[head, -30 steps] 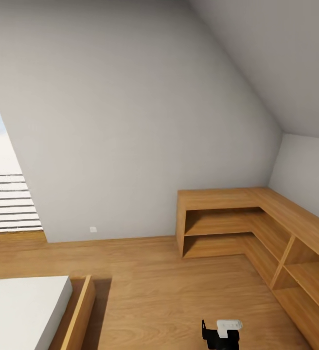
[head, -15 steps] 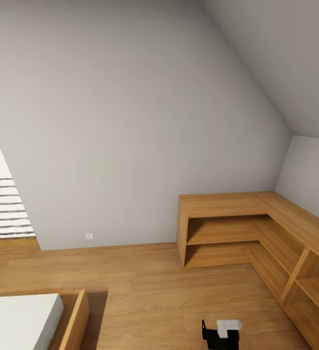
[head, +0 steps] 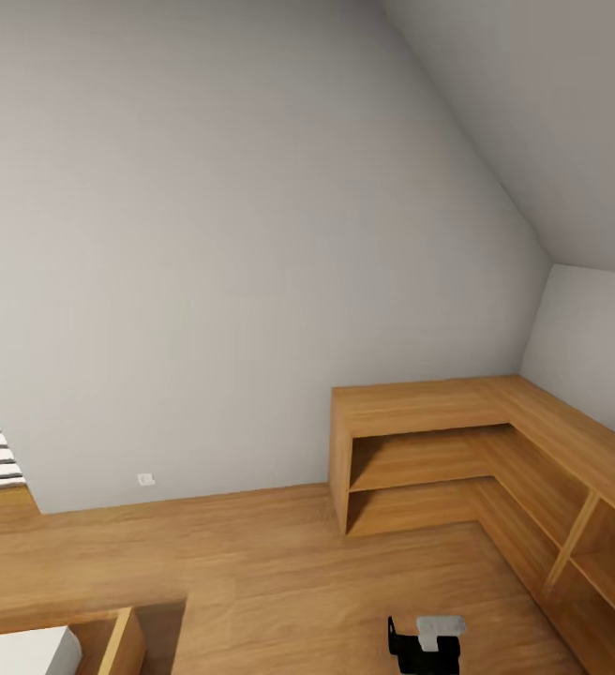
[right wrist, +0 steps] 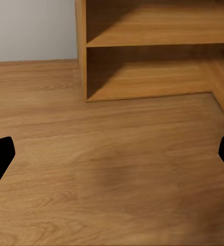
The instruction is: In the bedroom, organize the workspace by keeping the computer under the desk, ensuring the monitor is on the desk, placing the keyboard on the desk next to the monitor, placing the mouse on the desk next to the keyboard, moving the folder from the swivel chair onto the desk next to the mouse, stacking the notebook on top of the folder with the pen on top of the notebook, and positioning the swivel chair next to the desk.
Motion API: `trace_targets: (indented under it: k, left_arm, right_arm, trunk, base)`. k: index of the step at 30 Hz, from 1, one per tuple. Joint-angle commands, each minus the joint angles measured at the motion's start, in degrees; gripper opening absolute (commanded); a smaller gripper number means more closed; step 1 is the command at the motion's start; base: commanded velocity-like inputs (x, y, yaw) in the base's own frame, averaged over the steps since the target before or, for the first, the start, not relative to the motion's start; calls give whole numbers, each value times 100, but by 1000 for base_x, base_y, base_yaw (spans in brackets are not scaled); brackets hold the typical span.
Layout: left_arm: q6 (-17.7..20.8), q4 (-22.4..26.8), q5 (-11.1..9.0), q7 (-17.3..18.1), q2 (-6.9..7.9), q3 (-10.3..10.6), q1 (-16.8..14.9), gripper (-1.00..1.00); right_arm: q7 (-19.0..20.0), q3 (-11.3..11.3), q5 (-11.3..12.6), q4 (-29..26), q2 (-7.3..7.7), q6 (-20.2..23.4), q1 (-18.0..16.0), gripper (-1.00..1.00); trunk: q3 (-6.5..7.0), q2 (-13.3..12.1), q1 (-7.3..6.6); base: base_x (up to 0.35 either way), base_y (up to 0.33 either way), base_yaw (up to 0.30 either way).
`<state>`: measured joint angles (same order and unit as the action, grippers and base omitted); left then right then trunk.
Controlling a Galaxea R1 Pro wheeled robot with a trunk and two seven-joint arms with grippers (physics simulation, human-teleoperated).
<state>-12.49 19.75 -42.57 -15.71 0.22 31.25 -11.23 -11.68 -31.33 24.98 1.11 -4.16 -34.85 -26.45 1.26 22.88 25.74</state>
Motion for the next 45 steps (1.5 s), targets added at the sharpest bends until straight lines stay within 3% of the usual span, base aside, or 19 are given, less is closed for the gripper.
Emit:
trace_targets:
  k: [1,21,45]
  left_arm:
    - [-25,2,-45,-35,4,48,-1,100]
    - [-34,2,-50,-37,2,42,-2,100]
    - [-34,2,-59,-37,4,38,-2,100]
  right_arm:
    - [-20,-49,30,12,-5,-13,-3,100]
    - [-18,-42,64,8,-6,-6,-5,100]
    - [-15,-31,77,3,-6,-5,-5,100]
  trunk:
    - [0,4,5]
    - [1,4,5]
    - [-59,4,5]
  base:
    - [178,0,-257]
    - [31,1,-279]
    - [217,87,-248]
